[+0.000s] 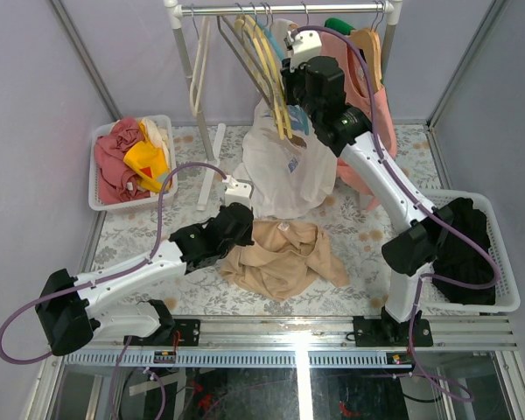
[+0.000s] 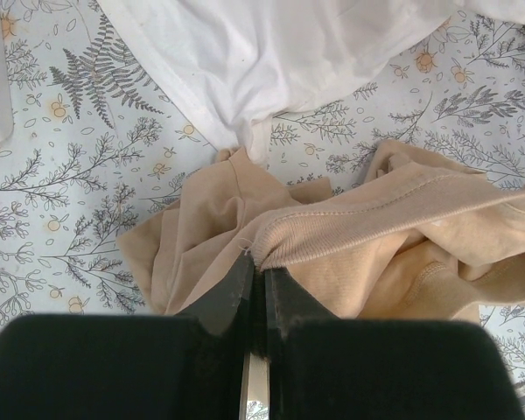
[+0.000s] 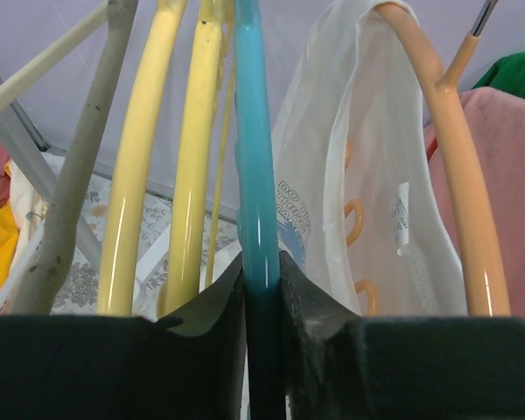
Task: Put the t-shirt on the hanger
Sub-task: Pick up the hanger from the clothesline.
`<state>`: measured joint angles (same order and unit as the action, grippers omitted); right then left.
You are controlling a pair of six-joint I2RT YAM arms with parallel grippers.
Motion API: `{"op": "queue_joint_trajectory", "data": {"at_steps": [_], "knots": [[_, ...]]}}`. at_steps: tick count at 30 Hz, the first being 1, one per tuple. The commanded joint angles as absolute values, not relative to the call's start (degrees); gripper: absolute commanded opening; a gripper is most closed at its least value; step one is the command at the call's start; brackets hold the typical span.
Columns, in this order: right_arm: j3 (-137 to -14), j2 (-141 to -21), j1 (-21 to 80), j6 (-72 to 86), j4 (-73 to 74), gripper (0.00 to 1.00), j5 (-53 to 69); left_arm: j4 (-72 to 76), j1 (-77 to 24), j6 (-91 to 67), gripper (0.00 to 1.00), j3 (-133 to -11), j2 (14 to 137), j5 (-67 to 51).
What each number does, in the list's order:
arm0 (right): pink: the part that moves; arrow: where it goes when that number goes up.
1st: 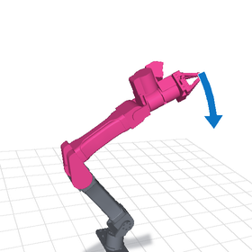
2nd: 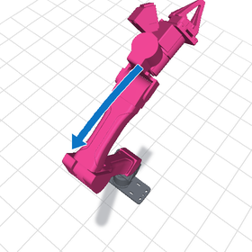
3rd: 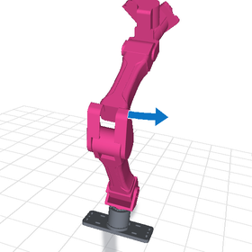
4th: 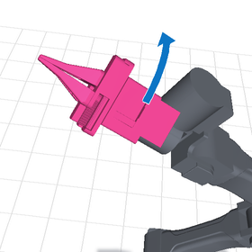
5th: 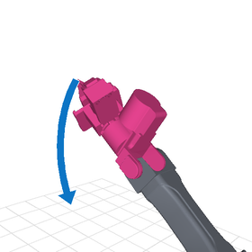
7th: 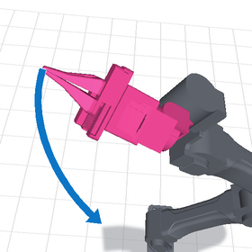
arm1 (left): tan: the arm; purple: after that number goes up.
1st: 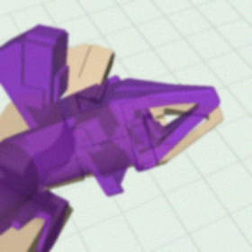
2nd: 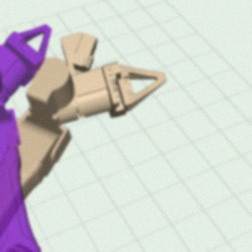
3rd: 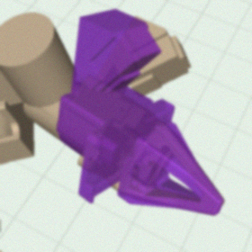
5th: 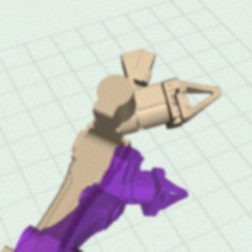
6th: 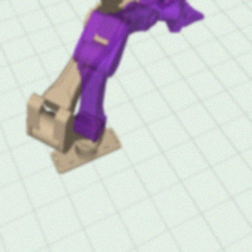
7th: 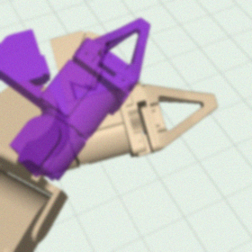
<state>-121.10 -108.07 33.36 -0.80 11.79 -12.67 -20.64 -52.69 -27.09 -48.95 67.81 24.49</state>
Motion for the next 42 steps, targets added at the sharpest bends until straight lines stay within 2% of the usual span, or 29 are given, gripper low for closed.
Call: {"op": "queue_joint_trajectory", "data": {"at_steps": [1,3,7,27,38,42], "knots": [[-125.66,-107.7,32.78,-1.61,10.33,0.18,-12.44,-19.99,-52.36,-26.2,0.0,-51.23,67.61,26.6],[-126.53,-107.67,32.78,-1.63,10.68,0.1,-12.2,-20.19,-52.3,-26.15,0.0,-51.28,67.44,26.71],[-127.7,-107.04,32.83,-1.56,10.92,0.0,-12.28,-20.6,-52.29,-26.1,0.0,-51.29,67.13,26.82],[-123.07,-98.14,32.78,-0.2,13.05,0.0,-11.57,-21.27,-52.34,-26.46,0.0,-51.26,65.66,26.72],[-118.58,-91.61,32.81,3.5,22.64,0.0,-9.07,-20.48,-52.27,-26.1,0.0,-51.21,65.63,26.35],[-123.0,-92.32,32.84,3.92,29.51,0.0,-8.13,-20.41,-52.34,-25.93,0.0,-51.42,65.79,25.66]]}}
